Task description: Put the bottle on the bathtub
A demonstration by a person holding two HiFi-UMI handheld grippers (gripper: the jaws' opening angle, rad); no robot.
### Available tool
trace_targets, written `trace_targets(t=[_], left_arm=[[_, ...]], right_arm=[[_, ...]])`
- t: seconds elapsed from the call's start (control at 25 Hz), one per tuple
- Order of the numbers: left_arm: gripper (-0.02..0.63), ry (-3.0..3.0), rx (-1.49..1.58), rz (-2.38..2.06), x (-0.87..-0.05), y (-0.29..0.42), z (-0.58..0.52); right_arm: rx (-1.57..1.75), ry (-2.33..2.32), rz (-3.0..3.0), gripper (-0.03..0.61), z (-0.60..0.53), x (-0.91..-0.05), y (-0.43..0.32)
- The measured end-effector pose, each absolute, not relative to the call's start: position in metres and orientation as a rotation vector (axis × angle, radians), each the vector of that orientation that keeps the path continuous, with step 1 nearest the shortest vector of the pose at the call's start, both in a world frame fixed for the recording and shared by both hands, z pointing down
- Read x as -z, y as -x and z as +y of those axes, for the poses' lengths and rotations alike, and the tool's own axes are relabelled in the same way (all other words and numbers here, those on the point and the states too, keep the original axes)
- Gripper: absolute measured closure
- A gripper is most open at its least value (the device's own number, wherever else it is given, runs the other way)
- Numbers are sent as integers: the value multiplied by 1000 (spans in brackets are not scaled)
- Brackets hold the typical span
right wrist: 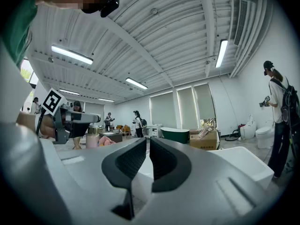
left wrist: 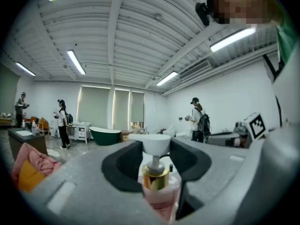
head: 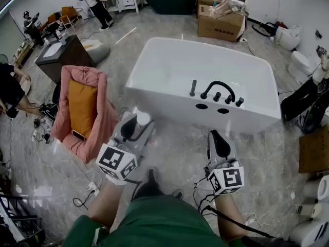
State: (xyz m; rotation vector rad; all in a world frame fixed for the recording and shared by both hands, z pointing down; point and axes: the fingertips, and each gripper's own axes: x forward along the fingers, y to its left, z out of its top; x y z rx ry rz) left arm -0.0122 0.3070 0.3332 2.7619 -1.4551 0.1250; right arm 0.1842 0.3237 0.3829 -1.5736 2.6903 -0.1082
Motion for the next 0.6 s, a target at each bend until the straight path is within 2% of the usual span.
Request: trace_targets(t=[0.28,0.6], left_arm=[[440,-2783,-92,-1436,-331,38,330],[439,-2844,-94,-1340,-332,100,317]], right_arm=[[135,1591,2687,555,341,-388,-155],[187,1661,2621,555,335,-375,-92]])
